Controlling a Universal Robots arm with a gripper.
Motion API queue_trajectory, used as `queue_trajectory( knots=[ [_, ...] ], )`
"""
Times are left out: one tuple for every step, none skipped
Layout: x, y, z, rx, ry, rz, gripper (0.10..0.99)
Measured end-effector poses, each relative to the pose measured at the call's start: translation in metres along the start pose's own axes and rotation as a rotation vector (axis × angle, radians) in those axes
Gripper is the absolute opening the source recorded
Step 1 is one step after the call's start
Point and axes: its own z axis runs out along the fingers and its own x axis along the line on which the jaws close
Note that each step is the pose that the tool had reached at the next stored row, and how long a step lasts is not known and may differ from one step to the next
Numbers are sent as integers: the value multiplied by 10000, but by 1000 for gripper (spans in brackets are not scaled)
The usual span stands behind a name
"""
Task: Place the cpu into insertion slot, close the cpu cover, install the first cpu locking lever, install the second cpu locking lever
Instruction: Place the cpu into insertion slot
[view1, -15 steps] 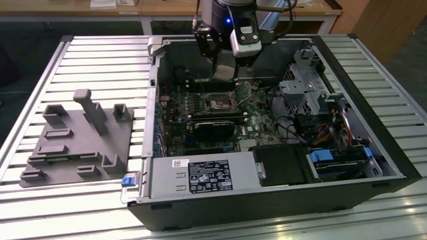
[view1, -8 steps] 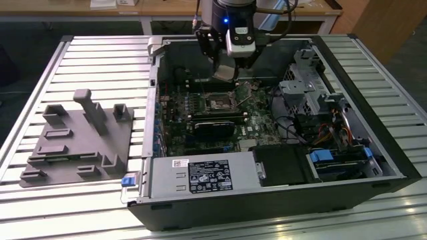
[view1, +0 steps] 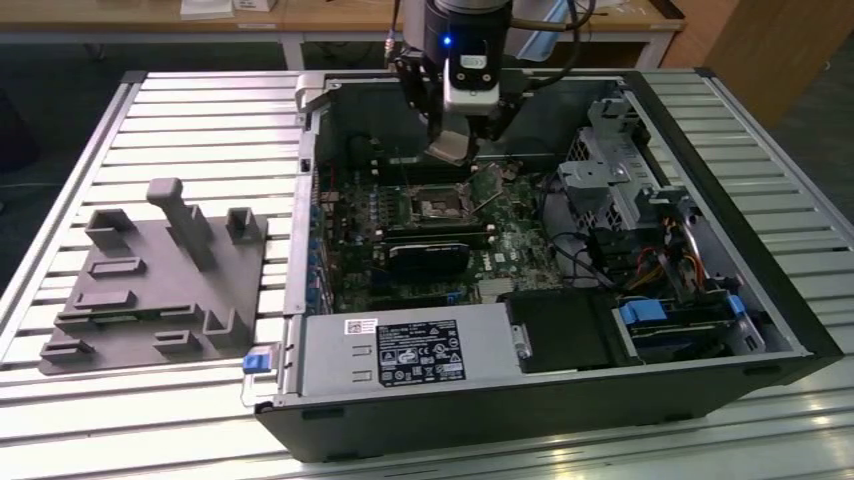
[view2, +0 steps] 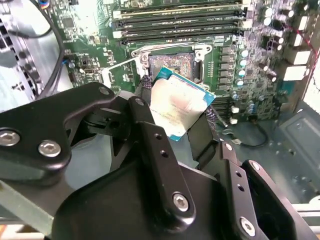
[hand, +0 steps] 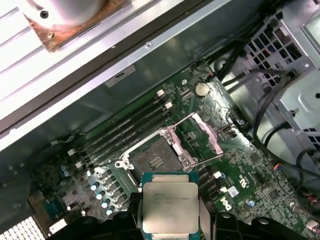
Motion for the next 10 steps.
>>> queue_trajectory(
  knots=[
    [0, 0, 1, -2, -11, 144, 537],
    [0, 0, 1, -4, -23, 288, 537],
    [0, 0, 2, -7, -34, 438, 537],
    [0, 0, 3, -10, -46, 589, 537],
    [0, 0, 4, -14, -58, 747, 537],
    [0, 0, 5, -17, -71, 917, 537],
    [0, 0, 6, -19, -84, 1076, 537],
    [0, 0, 8, -22, -96, 1233, 537],
    [0, -1, 9, -25, -108, 1393, 537],
    [0, -1, 11, -28, -121, 1551, 537]
  ],
)
